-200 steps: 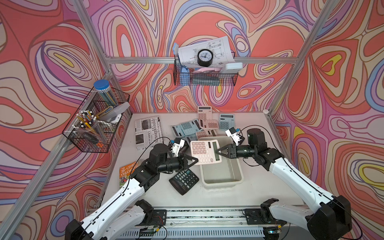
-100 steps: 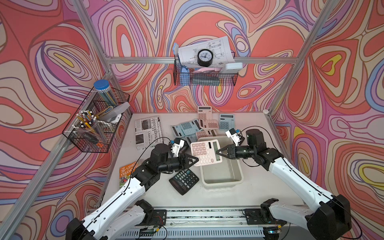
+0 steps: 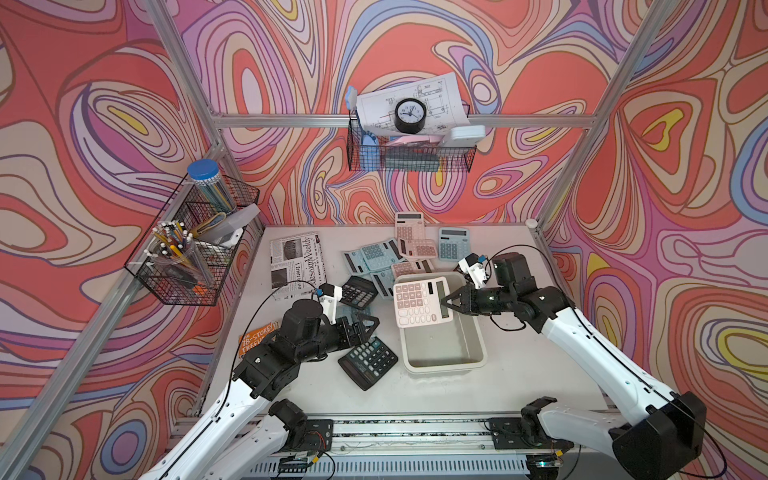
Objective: Put the calculator in the storage box
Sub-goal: Pick up the calculator at the center of the board, then place the calculator in the storage box.
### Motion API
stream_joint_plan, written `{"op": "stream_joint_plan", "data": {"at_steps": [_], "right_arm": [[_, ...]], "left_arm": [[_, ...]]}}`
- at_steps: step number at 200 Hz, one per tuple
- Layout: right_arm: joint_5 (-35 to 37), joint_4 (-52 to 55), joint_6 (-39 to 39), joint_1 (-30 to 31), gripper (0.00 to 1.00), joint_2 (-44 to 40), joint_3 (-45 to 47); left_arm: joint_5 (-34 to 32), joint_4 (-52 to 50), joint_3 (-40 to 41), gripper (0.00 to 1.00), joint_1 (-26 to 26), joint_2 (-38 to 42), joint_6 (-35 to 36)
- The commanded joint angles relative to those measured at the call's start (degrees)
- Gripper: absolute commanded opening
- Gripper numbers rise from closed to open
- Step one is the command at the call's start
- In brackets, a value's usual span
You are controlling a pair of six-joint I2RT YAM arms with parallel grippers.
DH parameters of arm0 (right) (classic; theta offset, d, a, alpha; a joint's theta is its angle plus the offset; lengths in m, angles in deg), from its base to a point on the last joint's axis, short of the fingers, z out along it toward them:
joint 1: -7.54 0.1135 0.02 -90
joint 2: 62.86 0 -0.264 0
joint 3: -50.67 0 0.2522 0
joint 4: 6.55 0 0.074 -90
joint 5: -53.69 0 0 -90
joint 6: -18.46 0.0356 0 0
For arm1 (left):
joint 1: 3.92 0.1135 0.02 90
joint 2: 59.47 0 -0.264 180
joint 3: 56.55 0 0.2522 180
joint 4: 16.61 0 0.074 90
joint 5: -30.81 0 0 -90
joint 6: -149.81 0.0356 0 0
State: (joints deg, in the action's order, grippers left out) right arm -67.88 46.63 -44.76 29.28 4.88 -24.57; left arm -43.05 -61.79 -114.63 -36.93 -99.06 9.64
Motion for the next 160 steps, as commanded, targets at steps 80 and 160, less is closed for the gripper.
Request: {"op": "stream_joint_plan", "data": {"at_steps": [80,160], "right_arm": [[19.21,13.99,-2.89,0.61,0.0,9.56,-9.04],[28.61,13.41,1.0,7.64,0.0,19.4,-11.5]], "left_arm": [[-8.93,-8.26,3.51,0.93,0.31,3.09,3.2],[-11.56,-9.27,5.16,0.98,0.29,3.9,4.38]]}}
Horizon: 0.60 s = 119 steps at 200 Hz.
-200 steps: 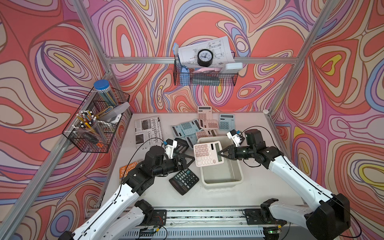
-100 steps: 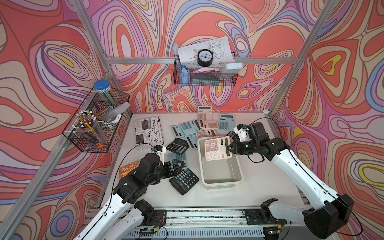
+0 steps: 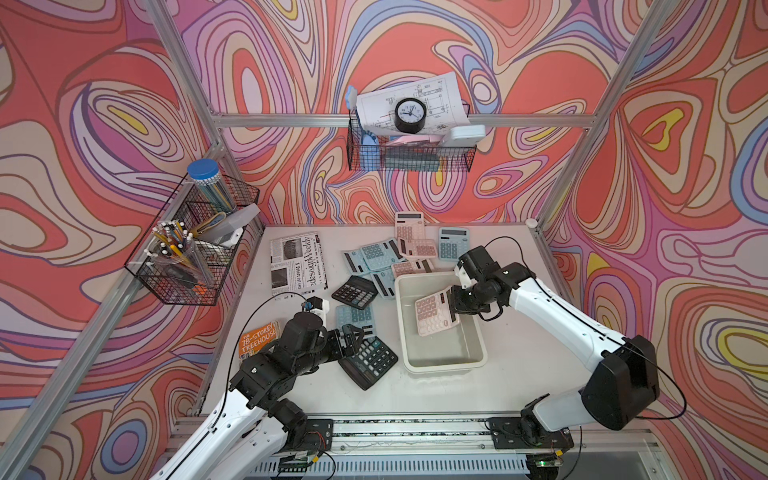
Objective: Put the calculator in the storage box
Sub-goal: Place the calculator in the storage box.
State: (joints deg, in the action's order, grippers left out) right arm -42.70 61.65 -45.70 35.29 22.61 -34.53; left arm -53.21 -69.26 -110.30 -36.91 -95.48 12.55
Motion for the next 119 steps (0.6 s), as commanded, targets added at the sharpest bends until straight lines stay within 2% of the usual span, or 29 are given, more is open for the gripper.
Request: {"op": "stream_joint_plan", "data": {"at_steps": [1,61,104,119], "right_arm": [[3.51,-1.7,2.02,1.71,0.0,1.78,-1.57],[3.04,-6.84,3.56,3.1,0.0,6.92,-0.5],[5.87,-7.73,3.73,3.18,0.0,7.95,0.52],[6.66,-7.63,3.53,3.19,0.06,8.13,0.56]], "left_arm": [[-1.45,-1.71,0.85,0.98,0.28,0.32,1.47],[-1.83,-1.27,1.23,0.98,0.35,0.06,1.74],[-1.66,-1.1,1.22,0.98,0.36,-0.46,1.74],[-1.58,-0.85,1.31,0.98,0.33,-0.76,1.65]]}}
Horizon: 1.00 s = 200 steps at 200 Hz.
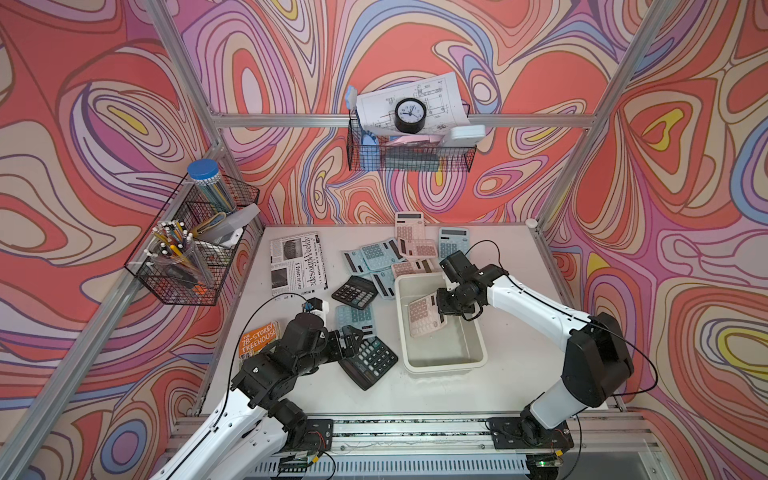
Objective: Put the calculator in the storage box
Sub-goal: Place the calculator in the storage box.
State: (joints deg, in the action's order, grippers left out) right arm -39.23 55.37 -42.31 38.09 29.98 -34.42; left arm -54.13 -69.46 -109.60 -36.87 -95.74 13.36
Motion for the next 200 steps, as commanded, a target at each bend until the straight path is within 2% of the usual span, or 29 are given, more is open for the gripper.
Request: {"op": "stream_joint_plan", "data": {"at_steps": [1,39,70,118,166,200], "right_arm": [[3.23,-1.29,0.13,0.39,0.07,0.77,0.47],[5.42,-0.26,-0.8,0.39,0.17,0.77,-0.66],[7.02,0.49,-1.37,0.39,0.21,1.27,-1.59],[6.81,1.15,-1.75,0.39,0.21,0.67,-3.88],[4.76,0.41,-2.6,0.41,0.22,-3.49,-4.87],[0.94,-2.12,-3.71,0.38,0.34,-8.87,-3.0]], "left_arm": [[-0.66,-0.65,0.61,0.98,0.31,-0.53,0.84],[-0.49,-0.18,1.01,0.98,0.34,-0.49,0.42],[-0.58,-0.79,1.35,0.98,0.28,0.0,0.22],[-1.22,-2.33,2.45,0.98,0.29,1.28,-0.38],[-1.9,-4.8,4.58,0.99,0.33,2.77,-2.4],[-0.95,-6.25,6.32,0.99,0.33,3.16,-3.98]]}}
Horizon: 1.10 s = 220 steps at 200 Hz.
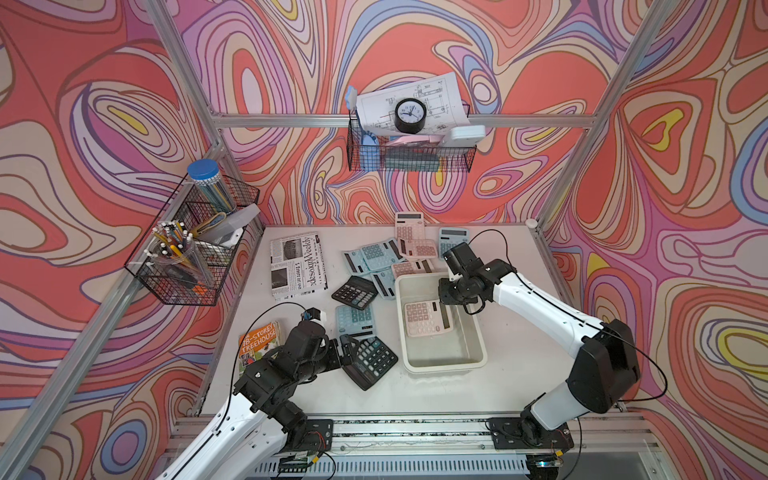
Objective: Put the calculator in the storage box
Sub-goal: Place the calculator in the storage box, then pick up the calculator at the center of the board.
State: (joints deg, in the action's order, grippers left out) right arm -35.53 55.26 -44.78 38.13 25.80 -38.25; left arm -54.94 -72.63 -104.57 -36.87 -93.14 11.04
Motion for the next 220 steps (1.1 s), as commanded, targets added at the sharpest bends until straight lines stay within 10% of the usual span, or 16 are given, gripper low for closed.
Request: {"op": "stream_joint_plan", "data": {"at_steps": [1,110,161,220], "right_arm": [[-2.73,-2.0,-1.3,0.34,0.35,-4.84,0.86],[-2.35,-2.11,-4.11,0.26,0.94,-16.05,7.46],[-2.18,-2.71,-3.83,0.24,0.98,-16.69,8.68],[-2.62,-2.85,-4.06,0.24,0.98,-16.28,9.12]], "left_arm": [[-0.18,-3.13,1.3,0.99,0.29,0.55,-1.71],[6.66,-4.1,9.8,0.92,0.3,-3.75,-14.55],[15.11,8.15,17.01,0.55,0.24,-8.0,-20.48],[15.51,12.77,19.36,0.34,-0.71,-10.37,-23.38]]}}
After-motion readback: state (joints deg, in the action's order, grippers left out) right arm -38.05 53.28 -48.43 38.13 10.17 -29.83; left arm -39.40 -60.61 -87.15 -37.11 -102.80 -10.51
